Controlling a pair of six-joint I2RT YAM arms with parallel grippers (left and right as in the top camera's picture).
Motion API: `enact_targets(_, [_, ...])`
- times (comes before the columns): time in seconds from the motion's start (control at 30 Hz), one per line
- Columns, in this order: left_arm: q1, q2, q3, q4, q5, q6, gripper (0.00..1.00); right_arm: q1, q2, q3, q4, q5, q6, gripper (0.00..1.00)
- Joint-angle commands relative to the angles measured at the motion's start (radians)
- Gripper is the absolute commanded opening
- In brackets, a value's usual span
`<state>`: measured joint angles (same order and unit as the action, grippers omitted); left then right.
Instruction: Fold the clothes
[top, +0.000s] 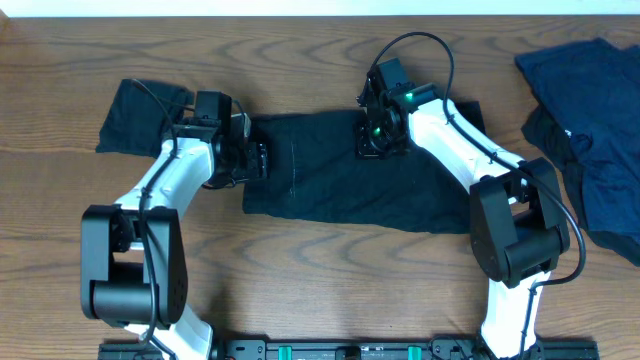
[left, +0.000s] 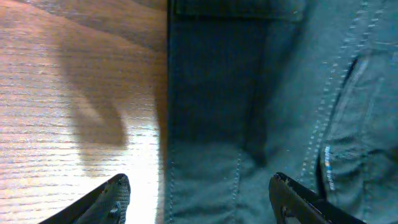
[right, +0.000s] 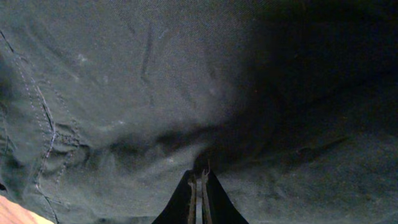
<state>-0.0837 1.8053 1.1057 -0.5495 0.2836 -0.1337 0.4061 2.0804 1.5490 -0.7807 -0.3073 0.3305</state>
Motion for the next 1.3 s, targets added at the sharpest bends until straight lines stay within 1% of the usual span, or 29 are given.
enact_targets(0.0, [-0.012, 0.047, -0.006, 0.003, -0.023, -0.002, 0.74, 0.013, 0.014, -0.008, 0.002, -0.011, 0.013, 0.05])
enact_targets(0.17, [-0.036, 0.089, -0.006, 0.016, -0.023, -0.002, 0.75, 0.013, 0.014, -0.008, 0.003, -0.011, 0.013, 0.05])
enact_targets(0.27, [-0.047, 0.101, -0.006, 0.016, -0.023, -0.002, 0.74, 0.013, 0.014, -0.008, 0.003, -0.011, 0.013, 0.05])
enact_targets(0.3, [-0.049, 0.102, -0.006, 0.016, -0.023, -0.002, 0.72, 0.013, 0.014, -0.008, 0.003, -0.011, 0.013, 0.05])
enact_targets(0.33, [-0.05, 0.102, -0.006, 0.016, -0.023, -0.002, 0.65, 0.013, 0.014, -0.008, 0.003, -0.011, 0.013, 0.05])
enact_targets(0.43, [-0.051, 0.102, -0.006, 0.015, -0.023, -0.002, 0.52, 0.013, 0.014, -0.008, 0.002, -0.011, 0.013, 0.05])
enact_targets(0.47, [-0.051, 0.102, -0.006, 0.013, -0.023, -0.002, 0.49, 0.013, 0.014, -0.008, 0.002, -0.011, 0.013, 0.06])
enact_targets(0.5, [-0.051, 0.102, -0.006, 0.012, -0.023, -0.002, 0.47, 0.013, 0.014, -0.008, 0.002, -0.011, 0.013, 0.06])
enact_targets(0.67, [-0.051, 0.102, -0.006, 0.011, -0.023, -0.002, 0.46, 0.013, 0.014, -0.008, 0.003, -0.011, 0.013, 0.06])
enact_targets(0.8, [-0.051, 0.102, -0.006, 0.008, -0.023, -0.002, 0.36, 0.013, 0.014, -0.008, 0.003, -0.011, 0.013, 0.07])
enact_targets(0.97, [-0.051, 0.102, -0.006, 0.006, -0.023, -0.002, 0.29, 0.013, 0.014, -0.008, 0.003, -0.01, 0.013, 0.09])
enact_targets(1.03, [-0.051, 0.102, -0.006, 0.005, -0.023, -0.002, 0.24, 0.013, 0.014, -0.008, 0.003, -0.011, 0.013, 0.13])
enact_targets(1.07, [-0.051, 0.102, -0.006, 0.005, -0.023, -0.002, 0.19, 0.013, 0.014, -0.008, 0.003, -0.011, 0.013, 0.2])
enact_targets(1.1, [-0.051, 0.102, -0.006, 0.005, -0.023, -0.002, 0.1, 0.013, 0.014, -0.008, 0.003, -0.011, 0.013, 0.29])
enact_targets(1.13, [-0.051, 0.101, -0.005, 0.002, -0.023, -0.002, 0.06, 0.013, 0.014, -0.008, 0.003, -0.012, 0.014, 0.34])
enact_targets(1.27, [-0.051, 0.092, 0.029, -0.054, -0.023, -0.002, 0.06, 0.012, 0.014, -0.008, 0.003, -0.016, 0.02, 0.4])
